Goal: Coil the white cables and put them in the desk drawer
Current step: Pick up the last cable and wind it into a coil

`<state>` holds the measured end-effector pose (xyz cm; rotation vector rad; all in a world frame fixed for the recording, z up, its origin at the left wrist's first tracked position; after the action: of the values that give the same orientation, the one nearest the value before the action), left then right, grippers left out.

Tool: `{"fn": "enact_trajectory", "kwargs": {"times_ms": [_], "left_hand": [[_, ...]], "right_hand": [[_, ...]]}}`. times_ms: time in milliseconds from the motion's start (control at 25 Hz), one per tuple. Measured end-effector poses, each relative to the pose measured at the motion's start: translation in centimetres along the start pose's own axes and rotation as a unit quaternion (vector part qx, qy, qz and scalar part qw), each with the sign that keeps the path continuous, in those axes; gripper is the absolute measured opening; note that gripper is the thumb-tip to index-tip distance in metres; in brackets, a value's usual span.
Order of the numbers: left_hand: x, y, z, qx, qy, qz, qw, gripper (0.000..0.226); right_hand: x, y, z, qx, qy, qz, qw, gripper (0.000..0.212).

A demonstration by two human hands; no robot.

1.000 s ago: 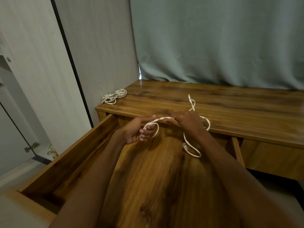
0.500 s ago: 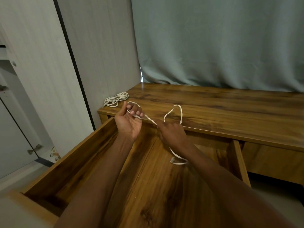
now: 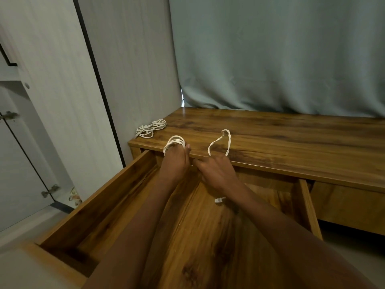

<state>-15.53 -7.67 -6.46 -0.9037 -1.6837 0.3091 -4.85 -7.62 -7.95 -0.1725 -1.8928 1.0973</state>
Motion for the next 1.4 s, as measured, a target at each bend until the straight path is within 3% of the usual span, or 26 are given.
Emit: {"fn": "enact_trajectory", "kwargs": {"times_ms": [120, 240, 360, 520, 640, 720, 760, 840, 960, 1080, 1160, 1240, 1280, 1400], "left_hand": [[-0.2, 1.6, 1.2, 0.070, 0.010, 0.088, 0.994, 0.058], [-2.2, 4.1, 3.3, -0.092, -0.090, 0.256, 0.958, 0.085], [-3.4, 5.2, 0.4, -0.267, -0.127, 0.359, 0.885, 0.071], [-4.6, 5.3, -5.1, -0.500, -0.126, 0.432, 0.740, 0.045], [-6.0, 4.8, -9.8, -0.667, -0.112, 0.469, 0.567, 0.042], [-5.5, 4.0, -11.2, -0.749, -0.115, 0.441, 0.480, 0.040], [-4.7, 3.7, -11.1, -0.782, -0.124, 0.403, 0.459, 0.041], [-2.3, 3.0, -8.9, -0.826, -0.138, 0.275, 0.471, 0.044], [0.1, 1.1, -4.1, -0.830, -0.160, 0.047, 0.531, 0.042], [0.3, -1.4, 0.1, -0.805, -0.183, -0.161, 0.541, 0.037], [-0.2, -2.5, 2.4, -0.774, -0.208, -0.256, 0.541, 0.031], [-1.0, -2.8, 4.1, -0.726, -0.248, -0.305, 0.564, 0.023], [-1.4, -3.1, 4.5, -0.682, -0.263, -0.316, 0.605, 0.020], [-1.6, -4.4, 4.0, -0.388, -0.251, -0.233, 0.856, 0.024]], "right_hand": [[0.3, -1.3, -2.9, 0.038, 0.054, -0.006, 0.998, 0.016], [0.3, -2.7, -7.7, 0.046, 0.128, -0.042, 0.990, 0.020], [0.0, -1.5, -10.1, 0.052, 0.163, -0.022, 0.985, 0.028], [-0.2, -0.4, -10.8, 0.072, 0.162, -0.008, 0.984, 0.025], [-0.3, -0.7, -9.3, 0.070, 0.124, -0.055, 0.988, 0.020], [-0.4, 0.4, -7.7, 0.066, 0.107, -0.035, 0.991, 0.018], [-0.5, 1.2, -6.9, 0.064, 0.106, -0.013, 0.992, 0.022], [-0.8, 2.3, -6.0, 0.078, 0.128, 0.004, 0.989, 0.033], [-1.2, 2.2, -4.0, 0.100, 0.127, -0.016, 0.987, 0.034], [-1.5, 2.0, -1.9, 0.134, 0.087, 0.008, 0.987, 0.028], [-1.7, 2.4, -1.8, 0.135, 0.095, 0.032, 0.986, 0.026], [-1.8, 2.3, -1.5, 0.132, 0.097, 0.040, 0.986, 0.025], [-1.7, 2.1, -1.3, 0.130, 0.091, 0.045, 0.986, 0.026], [-1.3, 1.8, -0.9, 0.137, 0.076, 0.047, 0.987, 0.028]]}}
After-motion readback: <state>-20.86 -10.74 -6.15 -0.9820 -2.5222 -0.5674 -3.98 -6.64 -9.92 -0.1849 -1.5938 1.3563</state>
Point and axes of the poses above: each hand's wrist, its own x-axis towards the middle knuckle, its own y-axis out of the palm, z = x × y, the point moved 10 cm from there along x, towards the middle knuckle, and after that the axes turned 10 degrees about y, right-handed, at the moved point
